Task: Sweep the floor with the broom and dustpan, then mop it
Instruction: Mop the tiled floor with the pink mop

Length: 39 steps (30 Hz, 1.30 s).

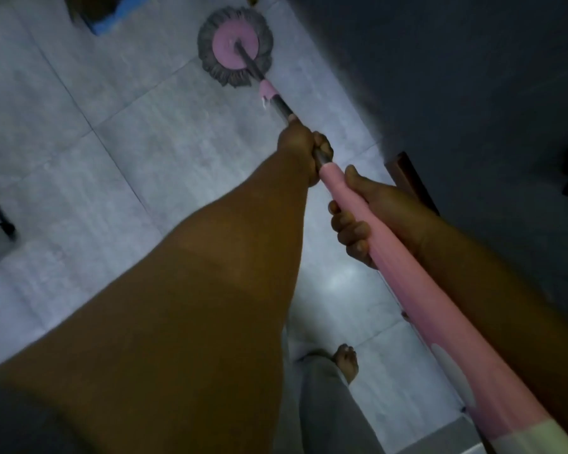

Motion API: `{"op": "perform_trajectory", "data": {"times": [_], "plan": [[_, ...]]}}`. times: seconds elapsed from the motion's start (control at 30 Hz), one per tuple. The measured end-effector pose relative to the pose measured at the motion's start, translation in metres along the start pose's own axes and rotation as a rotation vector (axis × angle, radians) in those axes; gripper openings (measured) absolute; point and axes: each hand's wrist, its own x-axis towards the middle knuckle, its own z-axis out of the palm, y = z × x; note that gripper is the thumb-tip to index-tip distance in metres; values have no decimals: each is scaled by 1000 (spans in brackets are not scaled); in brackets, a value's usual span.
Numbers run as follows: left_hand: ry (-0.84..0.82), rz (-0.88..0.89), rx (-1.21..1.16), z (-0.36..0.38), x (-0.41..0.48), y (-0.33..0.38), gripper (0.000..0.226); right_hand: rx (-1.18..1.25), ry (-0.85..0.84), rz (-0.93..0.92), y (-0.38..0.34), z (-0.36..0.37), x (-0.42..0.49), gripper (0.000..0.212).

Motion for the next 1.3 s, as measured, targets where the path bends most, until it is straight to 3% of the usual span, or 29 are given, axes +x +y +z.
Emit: {"op": "perform_trajectory", "data": {"times": [0.03, 0.13, 0.3, 0.4, 0.57, 0.8, 1.0, 1.3], "plan": [[1, 28, -39, 4, -9, -18, 46, 8, 6, -1, 15, -13, -14, 51], [-61, 45, 143, 11, -50, -84, 42, 61, 23, 5, 65, -50, -60, 50], [-90, -70, 229, 16, -112, -213, 51, 184, 54, 45, 168, -108, -144, 49], [-126, -143, 247, 18, -149, -288, 44, 278, 50, 63, 223, -138, -193, 48], [-163, -265, 284, 13, -191, -350, 55, 355, 33, 109, 271, -152, -243, 62], [-157, -343, 232, 12, -209, -298, 55, 235, 127, 164, 228, -113, -249, 57], [-151, -320, -10, -10, -222, -224, 48, 61, 231, 231, 177, -52, -236, 51], [15, -224, -439, -143, -210, -122, 47, -480, 197, 368, 141, 82, -149, 57]]}}
